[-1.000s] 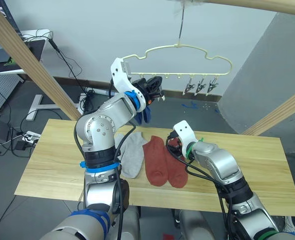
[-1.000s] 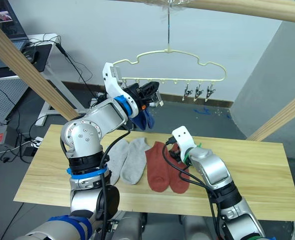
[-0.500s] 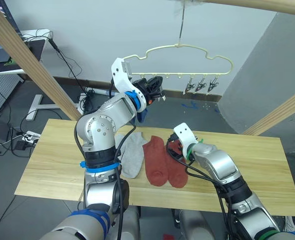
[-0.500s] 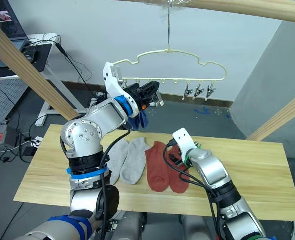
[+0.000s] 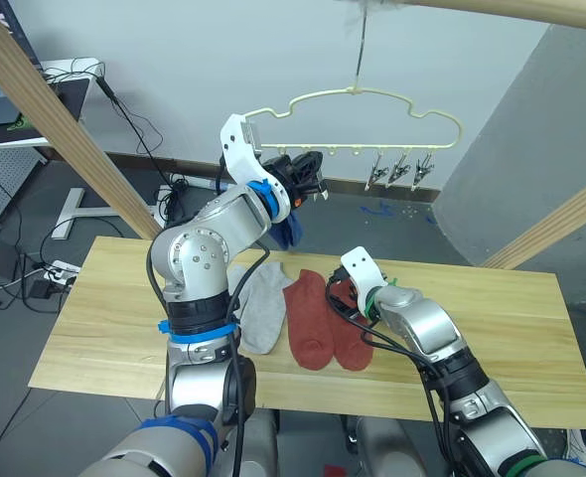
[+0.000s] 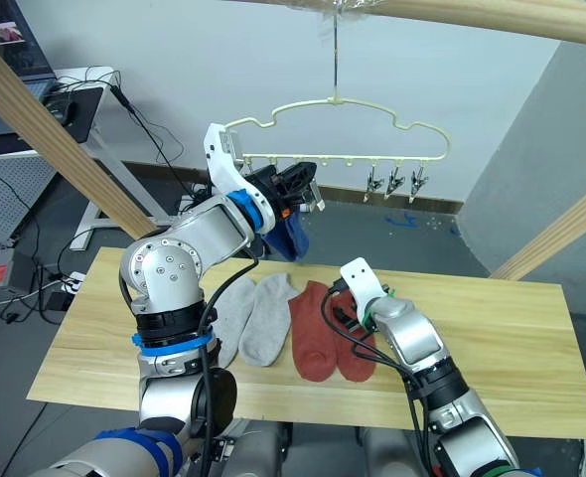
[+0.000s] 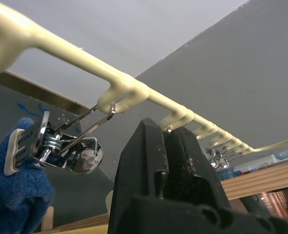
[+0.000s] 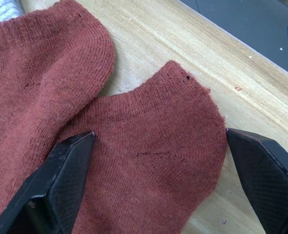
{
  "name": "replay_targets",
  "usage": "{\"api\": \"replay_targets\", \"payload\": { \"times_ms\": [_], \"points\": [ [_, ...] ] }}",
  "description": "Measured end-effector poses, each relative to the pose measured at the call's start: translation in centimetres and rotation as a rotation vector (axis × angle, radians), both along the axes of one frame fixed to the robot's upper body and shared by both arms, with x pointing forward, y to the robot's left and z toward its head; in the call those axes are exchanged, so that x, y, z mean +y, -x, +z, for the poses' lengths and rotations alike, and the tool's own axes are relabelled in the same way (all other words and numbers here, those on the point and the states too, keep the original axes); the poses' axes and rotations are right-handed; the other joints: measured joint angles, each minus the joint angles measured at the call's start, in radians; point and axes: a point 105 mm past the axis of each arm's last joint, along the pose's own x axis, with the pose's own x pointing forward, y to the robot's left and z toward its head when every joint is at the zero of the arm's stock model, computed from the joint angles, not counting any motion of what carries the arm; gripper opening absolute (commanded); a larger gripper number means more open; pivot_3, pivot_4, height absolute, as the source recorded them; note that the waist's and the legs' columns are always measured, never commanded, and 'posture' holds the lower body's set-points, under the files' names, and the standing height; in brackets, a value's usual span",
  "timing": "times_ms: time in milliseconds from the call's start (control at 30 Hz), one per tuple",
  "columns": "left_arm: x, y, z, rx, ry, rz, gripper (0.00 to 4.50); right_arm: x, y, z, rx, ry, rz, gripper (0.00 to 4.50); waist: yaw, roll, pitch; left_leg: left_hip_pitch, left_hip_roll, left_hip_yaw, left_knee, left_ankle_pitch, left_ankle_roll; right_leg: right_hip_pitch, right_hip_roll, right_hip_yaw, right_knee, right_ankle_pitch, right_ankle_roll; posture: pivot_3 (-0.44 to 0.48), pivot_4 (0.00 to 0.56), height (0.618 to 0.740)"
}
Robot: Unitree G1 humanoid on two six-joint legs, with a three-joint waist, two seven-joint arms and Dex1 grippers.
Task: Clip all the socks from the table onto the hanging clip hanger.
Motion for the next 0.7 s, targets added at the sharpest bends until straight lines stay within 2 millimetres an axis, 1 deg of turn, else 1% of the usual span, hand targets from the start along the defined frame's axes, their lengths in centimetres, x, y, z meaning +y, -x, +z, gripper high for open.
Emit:
{"api": "replay_targets", "payload": {
  "times_ms": [67,167,400,633,700],
  "points": [
    [0.0,0.0,0.0,0.0,0.0,0.0,0.02,-0.1,0.2,-0.1,0.0,0.0,-0.001,3.83,0.0,0.0,0.0,0.0,0.0,0.0,0.0,0.0,0.0,0.0,0.0,0.0,0.0,0.0,0.0,0.011,0.326,0.74],
    [0.0,0.0,0.0,0.0,0.0,0.0,0.02,-0.2,0.3,-0.2,0.0,-0.001,-0.001,2.86,0.0,0.0,0.0,0.0,0.0,0.0,0.0,0.0,0.0,0.0,0.0,0.0,0.0,0.0,0.0,0.011,0.326,0.74],
    [0.0,0.0,0.0,0.0,0.0,0.0,0.02,-0.2,0.4,-0.2,0.002,0.0,0.0,0.41,0.001,0.0,0.0,0.0,0.0,0.0,0.0,0.0,0.0,0.0,0.0,0.0,0.0,0.0,0.0,0.008,0.323,0.74],
    [-0.1,0.1,0.0,0.007,0.017,-0.017,0.02,-1.1,0.5,0.2,0.01,0.008,0.014,0.41,0.0,0.0,0.0,0.0,0.0,0.0,0.0,0.0,-0.001,0.0,0.0,0.0,0.0,0.0,0.0,0.001,0.312,0.74],
    [-0.1,0.2,0.0,0.008,0.022,-0.02,0.02,-1.5,0.1,1.0,-0.008,0.002,0.02,0.41,0.0,0.0,0.0,0.0,0.0,0.0,0.0,0.0,-0.001,0.0,0.0,0.0,0.0,0.0,0.0,-0.001,0.311,0.74]
  ]
}}
